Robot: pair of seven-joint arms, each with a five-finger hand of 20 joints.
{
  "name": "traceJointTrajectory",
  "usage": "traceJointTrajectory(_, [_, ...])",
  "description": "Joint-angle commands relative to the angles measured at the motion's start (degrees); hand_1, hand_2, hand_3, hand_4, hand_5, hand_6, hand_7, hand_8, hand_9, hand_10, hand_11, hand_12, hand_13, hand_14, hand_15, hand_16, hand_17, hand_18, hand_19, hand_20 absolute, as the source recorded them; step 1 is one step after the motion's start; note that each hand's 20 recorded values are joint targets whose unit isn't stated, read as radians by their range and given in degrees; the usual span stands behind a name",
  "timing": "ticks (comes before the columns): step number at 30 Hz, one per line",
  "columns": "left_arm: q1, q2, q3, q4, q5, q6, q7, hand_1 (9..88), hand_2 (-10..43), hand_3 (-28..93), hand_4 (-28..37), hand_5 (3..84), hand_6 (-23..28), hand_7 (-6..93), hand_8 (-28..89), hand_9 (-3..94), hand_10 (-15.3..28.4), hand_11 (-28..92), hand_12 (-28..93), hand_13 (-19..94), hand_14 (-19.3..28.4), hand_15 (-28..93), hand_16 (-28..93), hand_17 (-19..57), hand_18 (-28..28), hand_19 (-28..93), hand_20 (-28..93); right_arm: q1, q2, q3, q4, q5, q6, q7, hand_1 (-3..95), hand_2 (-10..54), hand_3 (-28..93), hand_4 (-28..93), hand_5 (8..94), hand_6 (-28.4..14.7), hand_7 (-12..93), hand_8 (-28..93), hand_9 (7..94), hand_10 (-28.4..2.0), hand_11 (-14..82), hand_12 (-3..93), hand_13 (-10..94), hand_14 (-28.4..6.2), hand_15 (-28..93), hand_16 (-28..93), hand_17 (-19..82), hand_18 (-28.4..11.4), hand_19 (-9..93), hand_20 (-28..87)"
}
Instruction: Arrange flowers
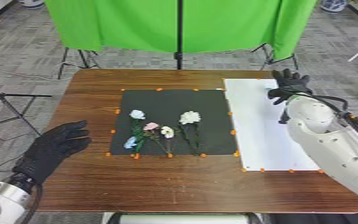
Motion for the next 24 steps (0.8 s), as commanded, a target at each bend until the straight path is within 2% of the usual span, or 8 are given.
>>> traceJointTrajectory(1, [0.62, -0.15, 0.06, 0.30, 0.09, -0.63, -0.68, 25.0, 1.9, 76, -28.3, 31.8, 5.7, 32.0, -16, 26.2, 14.2, 39, 14, 19, 16.4, 55, -7, -9.5, 22.9, 56, 8, -0.65, -0.55, -0.93, 2.20, -1.12, 1.89, -2.17, 23.4, -8.1, 91, -27, 15.2, -7.6, 12, -8, 20.0, -12.9, 11.0, 23.6, 27, -9.7, 29, 19, 4, -22.7, 51, 12])
traceJointTrajectory(7, [0.22, 0.02, 0.15, 0.58, 0.09, -0.78, -0.73, 25.0, 1.9, 75, -28.3, 31.8, 5.7, 32.1, -16, 26.2, 14.2, 39, 14, 19, 16.3, 55, -7, -9.5, 22.9, 56, 8, 0.32, -1.18, -2.11, 3.11, 0.62, 3.79, -3.76, 27.6, -9.5, 91, -28, 15.0, -7.9, 13, -9, 30.8, -10.3, 22.5, 19.9, 40, -6.4, 41, 15, 8, -21.0, 54, 14])
traceJointTrajectory(12, [0.52, 0.09, 0.22, 0.41, -0.04, -0.44, -0.89, 25.1, 2.0, 75, -28.3, 31.7, 5.7, 32.2, -16, 26.2, 14.2, 39, 14, 19, 16.3, 55, -7, -9.5, 22.9, 56, 8, 0.37, -1.39, -2.21, 3.52, -0.87, 2.95, -5.08, 31.3, -9.5, 91, -28, 14.5, -4.6, 15, -11, 42.1, -10.2, 29.0, 18.2, 48, -4.7, 44, 15, 11, -20.3, 57, 15])
traceJointTrajectory(16, [0.36, 0.15, 0.37, 0.46, -0.08, -0.38, -0.78, 25.1, 2.0, 75, -28.3, 31.8, 5.7, 32.0, -16, 26.2, 14.3, 39, 14, 19, 16.3, 55, -7, -9.5, 22.9, 56, 8, 0.40, -1.68, -2.36, 3.92, -1.78, 1.90, -5.63, 33.5, -9.5, 91, -28, 27.5, 1.1, 26, -18, 51.9, -7.9, 34.1, 17.7, 55, -3.4, 48, 16, 14, -19.8, 61, 18])
traceJointTrajectory(17, [0.27, 0.13, 0.39, 0.46, -0.01, -0.35, -0.80, 25.1, 2.0, 75, -28.3, 31.8, 5.7, 32.0, -16, 26.3, 14.3, 39, 14, 19, 16.3, 55, -7, -9.5, 22.9, 56, 8, 0.32, -1.55, -2.58, 3.94, -2.19, 2.01, -6.07, 34.7, -9.4, 90, -28, 32.7, 1.9, 27, -19, 55.6, -7.7, 33.6, 18.5, 57, -2.9, 47, 19, 15, -19.2, 61, 19])
traceJointTrajectory(18, [0.28, 0.07, 0.35, 0.45, 0.00, -0.40, -0.84, 25.1, 2.0, 75, -28.3, 31.8, 5.7, 32.1, -16, 26.2, 14.2, 39, 14, 19, 16.4, 56, -7, -9.5, 22.9, 56, 8, -0.02, -1.45, -2.57, 3.94, -2.47, 2.69, -6.82, 37.2, -8.8, 86, -28, 44.0, 3.5, 29, -20, 63.6, -6.5, 29.9, 23.6, 62, -1.6, 45, 25, 17, -18.2, 62, 21])
traceJointTrajectory(21, [0.47, -0.15, 0.23, 0.31, 0.10, -0.27, -0.79, 25.1, 2.0, 75, -28.3, 31.8, 5.7, 32.2, -16, 26.2, 14.3, 39, 14, 19, 16.3, 55, -7, -9.5, 22.9, 56, 8, -0.90, -1.05, -2.72, 3.44, -1.95, 4.62, -8.39, 42.4, -6.5, 79, -28, 63.0, 4.1, 41, -14, 79.8, -4.6, 22.8, 32.3, 72, -1.3, 45, 30, 22, -16.0, 64, 24])
traceJointTrajectory(24, [0.51, -0.34, 0.11, 0.29, 0.15, -0.30, -0.81, 25.1, 2.0, 75, -28.3, 31.8, 5.7, 32.2, -16, 26.2, 14.2, 39, 14, 19, 16.3, 56, -7, -9.5, 22.9, 56, 8, -2.44, -0.44, -2.31, 1.98, -2.40, 6.54, -9.45, 44.6, -5.4, 78, -28, 71.4, 4.0, 42, -11, 85.3, -4.4, 25.4, 31.1, 78, -1.9, 48, 26, 25, -14.8, 66, 27])
